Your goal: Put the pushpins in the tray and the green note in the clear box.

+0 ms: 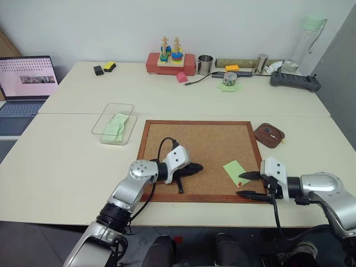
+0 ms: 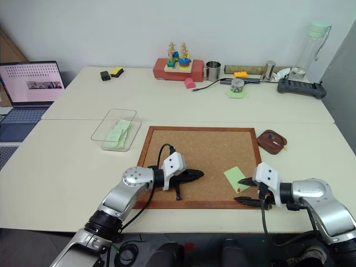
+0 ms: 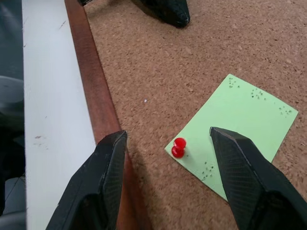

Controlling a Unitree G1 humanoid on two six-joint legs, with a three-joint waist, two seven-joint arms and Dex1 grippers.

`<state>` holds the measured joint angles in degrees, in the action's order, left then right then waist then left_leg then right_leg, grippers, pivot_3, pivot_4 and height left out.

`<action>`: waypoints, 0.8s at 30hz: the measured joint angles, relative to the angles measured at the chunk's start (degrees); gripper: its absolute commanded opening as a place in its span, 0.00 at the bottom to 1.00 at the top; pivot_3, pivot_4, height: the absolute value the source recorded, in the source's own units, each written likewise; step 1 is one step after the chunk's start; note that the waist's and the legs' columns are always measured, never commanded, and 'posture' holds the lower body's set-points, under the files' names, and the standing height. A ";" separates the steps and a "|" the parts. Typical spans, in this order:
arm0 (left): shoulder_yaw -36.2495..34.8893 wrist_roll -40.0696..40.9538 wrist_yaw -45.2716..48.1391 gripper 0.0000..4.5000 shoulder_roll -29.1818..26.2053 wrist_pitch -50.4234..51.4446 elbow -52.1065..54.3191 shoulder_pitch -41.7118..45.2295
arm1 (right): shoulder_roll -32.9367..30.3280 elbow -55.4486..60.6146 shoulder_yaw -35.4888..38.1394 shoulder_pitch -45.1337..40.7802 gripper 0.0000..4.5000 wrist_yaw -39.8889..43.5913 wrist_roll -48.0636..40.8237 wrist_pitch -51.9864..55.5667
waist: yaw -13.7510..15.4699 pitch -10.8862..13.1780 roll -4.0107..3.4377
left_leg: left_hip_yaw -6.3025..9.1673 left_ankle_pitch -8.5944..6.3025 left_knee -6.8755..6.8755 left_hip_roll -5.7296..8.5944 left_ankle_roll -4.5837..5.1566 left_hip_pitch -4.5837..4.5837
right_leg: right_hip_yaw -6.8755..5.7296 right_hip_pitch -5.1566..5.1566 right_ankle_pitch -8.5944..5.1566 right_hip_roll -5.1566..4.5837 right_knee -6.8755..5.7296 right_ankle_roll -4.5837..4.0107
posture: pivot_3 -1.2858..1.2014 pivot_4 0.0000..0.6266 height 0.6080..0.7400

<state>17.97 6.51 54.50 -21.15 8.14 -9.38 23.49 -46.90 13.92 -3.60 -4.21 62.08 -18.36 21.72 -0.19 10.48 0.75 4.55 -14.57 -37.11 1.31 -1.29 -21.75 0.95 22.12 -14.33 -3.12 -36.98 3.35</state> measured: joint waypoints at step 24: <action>-0.60 0.44 -0.27 0.00 -0.12 1.87 1.08 -0.49 | 1.09 -0.15 1.39 -3.89 0.02 1.50 -2.21 1.78 | -0.25 0.00 -0.01 | 0.03 0.00 0.01 -0.01 0.00 0.01 | 0.03 0.04 0.00 0.01 -0.03 0.00 | 0.52 0.24 1.00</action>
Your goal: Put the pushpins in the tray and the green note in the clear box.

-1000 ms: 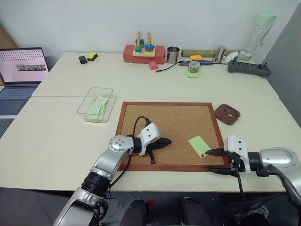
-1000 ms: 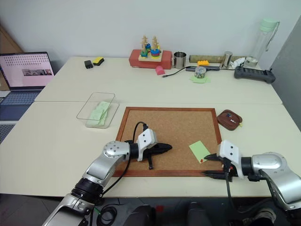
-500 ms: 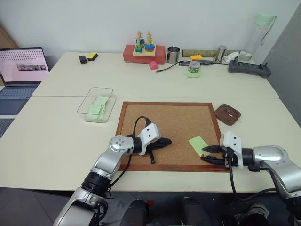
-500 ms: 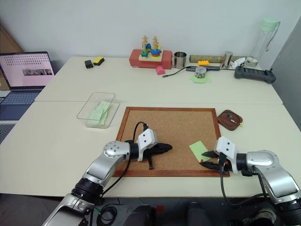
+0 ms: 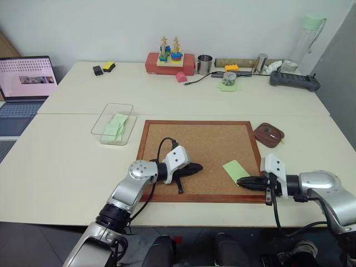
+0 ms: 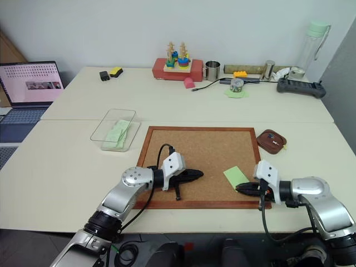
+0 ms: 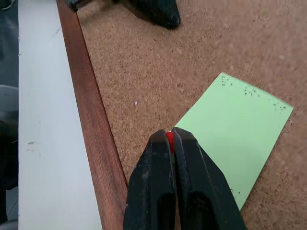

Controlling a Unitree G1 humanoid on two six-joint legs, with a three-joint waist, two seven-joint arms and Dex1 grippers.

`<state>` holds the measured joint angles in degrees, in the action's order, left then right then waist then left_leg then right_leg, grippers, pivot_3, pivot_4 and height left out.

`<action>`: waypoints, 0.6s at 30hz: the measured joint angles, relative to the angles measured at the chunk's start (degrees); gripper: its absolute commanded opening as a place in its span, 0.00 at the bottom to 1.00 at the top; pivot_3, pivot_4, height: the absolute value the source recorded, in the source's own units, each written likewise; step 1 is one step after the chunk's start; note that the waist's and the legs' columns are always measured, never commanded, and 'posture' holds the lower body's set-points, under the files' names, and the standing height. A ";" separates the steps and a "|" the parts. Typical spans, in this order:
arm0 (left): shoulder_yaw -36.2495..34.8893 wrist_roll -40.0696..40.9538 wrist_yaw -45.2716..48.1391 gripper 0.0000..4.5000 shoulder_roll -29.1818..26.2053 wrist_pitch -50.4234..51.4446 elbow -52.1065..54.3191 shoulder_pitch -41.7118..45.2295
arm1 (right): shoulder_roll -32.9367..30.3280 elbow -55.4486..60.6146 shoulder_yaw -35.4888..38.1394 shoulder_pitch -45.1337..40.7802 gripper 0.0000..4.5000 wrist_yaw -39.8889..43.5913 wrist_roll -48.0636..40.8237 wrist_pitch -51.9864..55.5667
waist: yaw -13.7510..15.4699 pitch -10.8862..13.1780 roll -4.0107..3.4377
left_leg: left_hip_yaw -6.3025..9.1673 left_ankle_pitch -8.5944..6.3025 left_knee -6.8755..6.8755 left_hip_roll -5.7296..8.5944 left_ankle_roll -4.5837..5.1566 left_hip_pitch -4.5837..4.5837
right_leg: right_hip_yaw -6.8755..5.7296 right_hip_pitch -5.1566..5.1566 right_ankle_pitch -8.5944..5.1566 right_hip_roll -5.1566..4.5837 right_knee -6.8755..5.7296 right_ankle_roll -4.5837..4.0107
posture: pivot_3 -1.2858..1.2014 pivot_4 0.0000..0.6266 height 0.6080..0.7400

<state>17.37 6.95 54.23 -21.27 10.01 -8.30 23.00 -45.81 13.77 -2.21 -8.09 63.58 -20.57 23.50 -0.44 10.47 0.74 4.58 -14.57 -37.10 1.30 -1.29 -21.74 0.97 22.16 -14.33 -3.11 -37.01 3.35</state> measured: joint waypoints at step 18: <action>-10.58 23.57 -4.09 0.31 1.06 33.37 21.11 -7.05 | 0.88 2.83 1.93 -8.63 0.00 -2.78 -2.64 1.55 | 0.14 0.13 0.18 | 0.08 -0.01 0.06 0.00 -0.01 -0.14 | -0.05 0.12 0.07 -0.02 0.04 -0.17 | 0.52 0.24 1.00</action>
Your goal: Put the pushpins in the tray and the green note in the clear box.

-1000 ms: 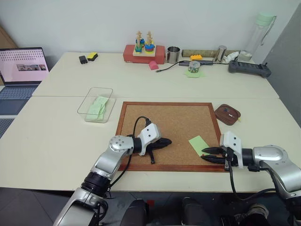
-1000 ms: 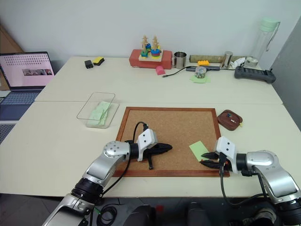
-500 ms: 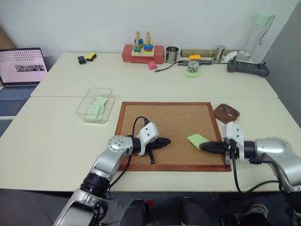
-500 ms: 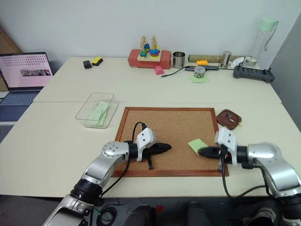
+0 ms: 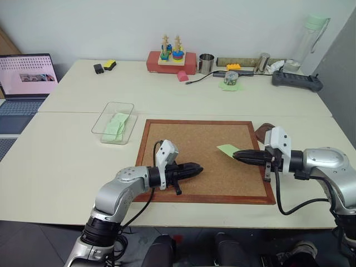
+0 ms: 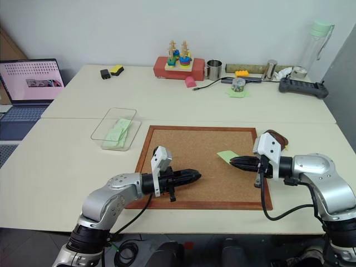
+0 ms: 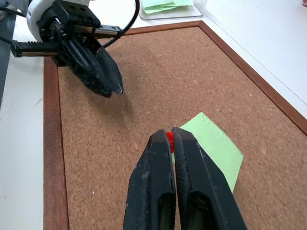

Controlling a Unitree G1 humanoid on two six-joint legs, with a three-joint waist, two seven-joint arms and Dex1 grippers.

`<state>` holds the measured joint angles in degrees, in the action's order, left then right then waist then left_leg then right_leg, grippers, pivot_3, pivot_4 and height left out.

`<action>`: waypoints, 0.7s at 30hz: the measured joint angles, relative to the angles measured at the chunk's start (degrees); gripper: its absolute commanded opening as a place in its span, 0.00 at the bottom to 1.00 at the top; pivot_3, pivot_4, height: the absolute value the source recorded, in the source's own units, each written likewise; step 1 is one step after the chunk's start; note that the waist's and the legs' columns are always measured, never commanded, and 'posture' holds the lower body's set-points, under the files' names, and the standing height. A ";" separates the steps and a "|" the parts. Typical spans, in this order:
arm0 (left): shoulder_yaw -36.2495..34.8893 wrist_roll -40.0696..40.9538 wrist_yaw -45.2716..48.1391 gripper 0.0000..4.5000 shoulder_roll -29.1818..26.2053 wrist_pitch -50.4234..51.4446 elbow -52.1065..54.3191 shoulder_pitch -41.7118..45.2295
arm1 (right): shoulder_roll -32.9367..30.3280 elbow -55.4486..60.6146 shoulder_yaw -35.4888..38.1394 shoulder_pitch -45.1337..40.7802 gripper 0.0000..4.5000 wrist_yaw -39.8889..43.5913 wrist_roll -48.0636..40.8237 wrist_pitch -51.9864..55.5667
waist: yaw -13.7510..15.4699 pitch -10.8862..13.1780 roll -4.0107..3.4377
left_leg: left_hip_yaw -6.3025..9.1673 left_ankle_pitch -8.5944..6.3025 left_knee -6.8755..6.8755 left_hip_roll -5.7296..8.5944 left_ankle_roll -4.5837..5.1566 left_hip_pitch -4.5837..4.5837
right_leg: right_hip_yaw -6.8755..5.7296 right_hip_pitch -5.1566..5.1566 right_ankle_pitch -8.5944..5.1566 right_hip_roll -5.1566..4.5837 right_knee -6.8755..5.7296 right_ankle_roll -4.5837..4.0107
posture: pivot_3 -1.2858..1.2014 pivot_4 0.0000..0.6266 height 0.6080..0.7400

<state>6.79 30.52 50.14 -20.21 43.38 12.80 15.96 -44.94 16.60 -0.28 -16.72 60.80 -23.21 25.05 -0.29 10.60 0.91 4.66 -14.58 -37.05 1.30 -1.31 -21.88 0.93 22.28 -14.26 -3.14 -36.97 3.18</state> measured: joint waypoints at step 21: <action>-18.51 28.01 -28.80 0.90 21.96 21.23 -6.81 3.91 | 1.26 0.07 -5.43 -2.81 0.00 -0.72 8.99 -15.83 | 0.13 0.01 0.03 | -0.04 0.01 -0.01 0.07 -0.04 0.02 | 0.01 -0.02 0.06 0.00 0.01 -0.11 | 0.52 0.24 1.00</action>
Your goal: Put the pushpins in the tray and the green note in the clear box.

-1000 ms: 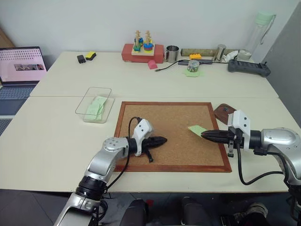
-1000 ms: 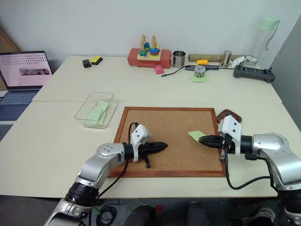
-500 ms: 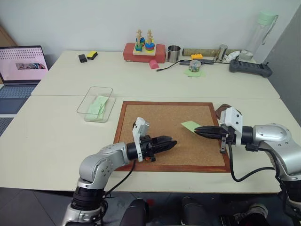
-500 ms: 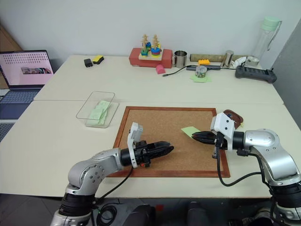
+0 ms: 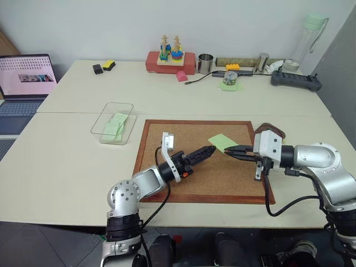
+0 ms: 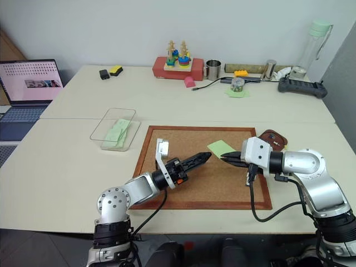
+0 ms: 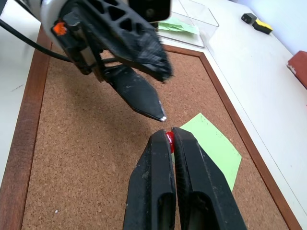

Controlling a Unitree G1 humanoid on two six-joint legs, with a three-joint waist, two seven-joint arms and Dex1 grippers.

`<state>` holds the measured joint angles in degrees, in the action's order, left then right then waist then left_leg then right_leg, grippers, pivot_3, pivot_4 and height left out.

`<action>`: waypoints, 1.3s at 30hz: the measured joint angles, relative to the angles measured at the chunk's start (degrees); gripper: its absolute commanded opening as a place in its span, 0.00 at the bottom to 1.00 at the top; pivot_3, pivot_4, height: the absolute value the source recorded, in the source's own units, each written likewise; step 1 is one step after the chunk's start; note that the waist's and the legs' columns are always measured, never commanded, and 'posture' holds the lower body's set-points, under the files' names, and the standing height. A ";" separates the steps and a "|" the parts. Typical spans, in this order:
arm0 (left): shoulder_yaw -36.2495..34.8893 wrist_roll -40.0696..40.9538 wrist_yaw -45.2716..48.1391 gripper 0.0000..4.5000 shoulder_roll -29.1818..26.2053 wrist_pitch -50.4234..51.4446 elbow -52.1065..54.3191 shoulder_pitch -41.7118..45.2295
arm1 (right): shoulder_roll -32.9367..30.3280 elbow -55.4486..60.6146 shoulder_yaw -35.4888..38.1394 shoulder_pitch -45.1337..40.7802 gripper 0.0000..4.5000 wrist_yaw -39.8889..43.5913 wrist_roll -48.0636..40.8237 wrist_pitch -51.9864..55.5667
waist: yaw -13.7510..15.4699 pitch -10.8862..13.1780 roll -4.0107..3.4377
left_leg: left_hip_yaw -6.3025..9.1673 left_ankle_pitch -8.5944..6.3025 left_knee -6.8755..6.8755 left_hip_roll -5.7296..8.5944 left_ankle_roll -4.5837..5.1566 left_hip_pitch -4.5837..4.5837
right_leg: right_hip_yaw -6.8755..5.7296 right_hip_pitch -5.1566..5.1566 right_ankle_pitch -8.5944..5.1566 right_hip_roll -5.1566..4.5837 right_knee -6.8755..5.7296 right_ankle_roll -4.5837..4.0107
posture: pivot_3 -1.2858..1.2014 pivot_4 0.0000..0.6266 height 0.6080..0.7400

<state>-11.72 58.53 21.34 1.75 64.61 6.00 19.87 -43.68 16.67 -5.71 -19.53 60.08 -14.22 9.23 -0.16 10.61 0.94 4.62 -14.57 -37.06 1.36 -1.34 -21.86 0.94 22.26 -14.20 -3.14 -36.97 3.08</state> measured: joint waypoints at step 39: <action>3.99 -4.03 0.03 0.00 2.08 -10.46 -4.53 1.74 | 2.39 -0.66 -4.11 -4.89 0.00 -0.46 6.01 -8.89 | 0.04 0.01 0.02 | -0.01 0.07 0.02 0.02 -0.16 -0.02 | 0.01 0.01 0.01 0.00 0.04 -0.03 | 0.52 0.24 1.00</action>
<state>-7.74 54.51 21.37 3.83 54.15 1.46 21.60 -41.29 16.00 -9.82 -24.42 59.62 -8.21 0.33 -0.12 10.62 0.97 4.61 -14.50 -37.04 1.39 -1.51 -21.88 0.94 22.26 -14.18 -3.14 -36.92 3.05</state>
